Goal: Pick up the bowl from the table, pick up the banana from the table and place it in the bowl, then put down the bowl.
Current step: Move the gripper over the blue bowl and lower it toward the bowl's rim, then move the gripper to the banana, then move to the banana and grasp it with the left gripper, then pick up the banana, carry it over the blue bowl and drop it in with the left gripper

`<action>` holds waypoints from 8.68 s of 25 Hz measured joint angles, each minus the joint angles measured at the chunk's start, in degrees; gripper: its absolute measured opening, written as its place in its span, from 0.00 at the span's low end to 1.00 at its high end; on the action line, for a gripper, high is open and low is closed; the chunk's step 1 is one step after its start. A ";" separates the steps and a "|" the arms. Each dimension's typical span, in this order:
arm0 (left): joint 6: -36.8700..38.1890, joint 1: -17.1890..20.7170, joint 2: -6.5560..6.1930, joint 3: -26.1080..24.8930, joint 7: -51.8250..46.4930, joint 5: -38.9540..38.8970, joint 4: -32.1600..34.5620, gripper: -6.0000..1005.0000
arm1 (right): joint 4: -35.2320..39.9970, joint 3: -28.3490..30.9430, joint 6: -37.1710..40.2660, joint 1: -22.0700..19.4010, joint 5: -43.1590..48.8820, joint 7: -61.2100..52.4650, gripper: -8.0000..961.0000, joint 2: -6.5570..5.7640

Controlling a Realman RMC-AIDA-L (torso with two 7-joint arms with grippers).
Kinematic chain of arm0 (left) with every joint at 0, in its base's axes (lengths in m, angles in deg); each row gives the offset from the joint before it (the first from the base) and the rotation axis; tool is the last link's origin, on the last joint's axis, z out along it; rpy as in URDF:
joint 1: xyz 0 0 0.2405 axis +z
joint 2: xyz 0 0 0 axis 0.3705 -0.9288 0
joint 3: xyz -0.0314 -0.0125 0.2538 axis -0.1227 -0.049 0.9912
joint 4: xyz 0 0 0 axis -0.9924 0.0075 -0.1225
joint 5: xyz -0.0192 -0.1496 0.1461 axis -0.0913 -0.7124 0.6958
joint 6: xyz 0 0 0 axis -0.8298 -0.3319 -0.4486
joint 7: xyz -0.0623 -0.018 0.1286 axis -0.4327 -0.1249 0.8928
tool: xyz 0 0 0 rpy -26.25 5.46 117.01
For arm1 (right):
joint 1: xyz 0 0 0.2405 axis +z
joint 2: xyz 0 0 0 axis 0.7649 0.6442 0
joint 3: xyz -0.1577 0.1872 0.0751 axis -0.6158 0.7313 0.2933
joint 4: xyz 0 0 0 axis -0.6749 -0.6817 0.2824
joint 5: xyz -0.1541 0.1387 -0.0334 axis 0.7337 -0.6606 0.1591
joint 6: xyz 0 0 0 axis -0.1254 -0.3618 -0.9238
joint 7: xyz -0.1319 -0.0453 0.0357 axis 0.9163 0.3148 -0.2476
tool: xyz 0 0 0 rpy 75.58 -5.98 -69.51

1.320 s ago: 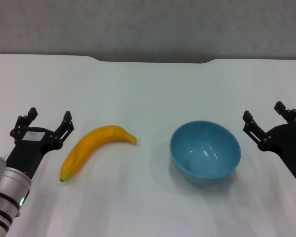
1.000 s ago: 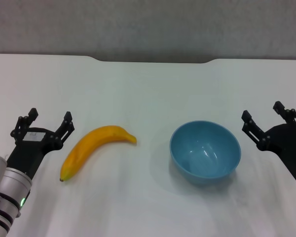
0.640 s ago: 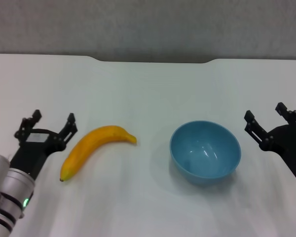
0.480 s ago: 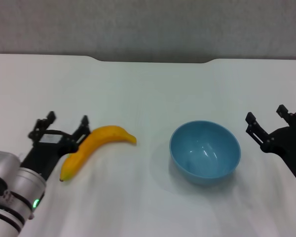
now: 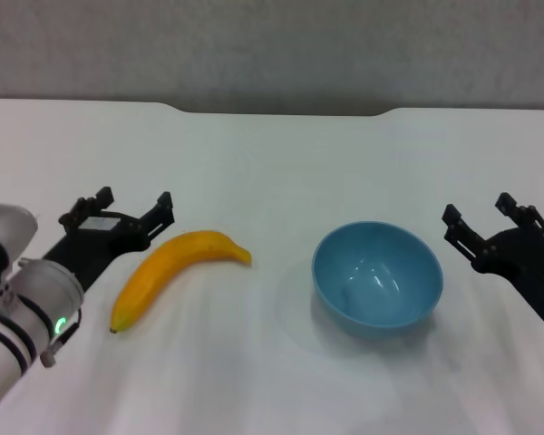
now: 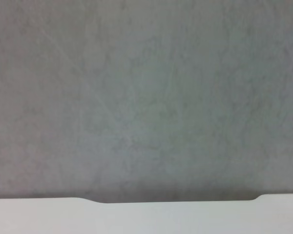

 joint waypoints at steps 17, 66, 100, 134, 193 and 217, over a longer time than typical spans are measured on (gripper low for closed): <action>-43.98 4.17 6.47 -27.14 18.60 -0.21 -17.04 0.90 | -44.15 37.41 -71.02 -9.83 26.64 15.07 0.90 2.35; -64.63 -3.02 6.84 -30.48 11.87 21.64 -21.25 0.90 | -26.83 46.12 -90.61 7.31 8.48 20.98 0.90 3.43; -63.26 -3.03 6.85 -30.22 11.78 21.67 -20.77 0.90 | -19.58 52.75 -97.69 11.99 5.35 26.11 0.49 3.44; -55.09 -8.43 6.70 -25.09 13.27 15.98 -12.25 0.90 | -34.64 50.78 -90.91 2.43 1.60 30.79 0.04 3.68; -40.77 -15.28 6.85 -24.18 18.51 6.64 15.59 0.87 | -40.32 47.74 -88.59 -1.41 0.78 33.58 0.04 3.67; -41.67 -14.75 6.83 -25.64 18.27 6.64 15.12 0.51 | -40.96 47.12 -87.92 -1.98 0.61 33.64 0.04 3.67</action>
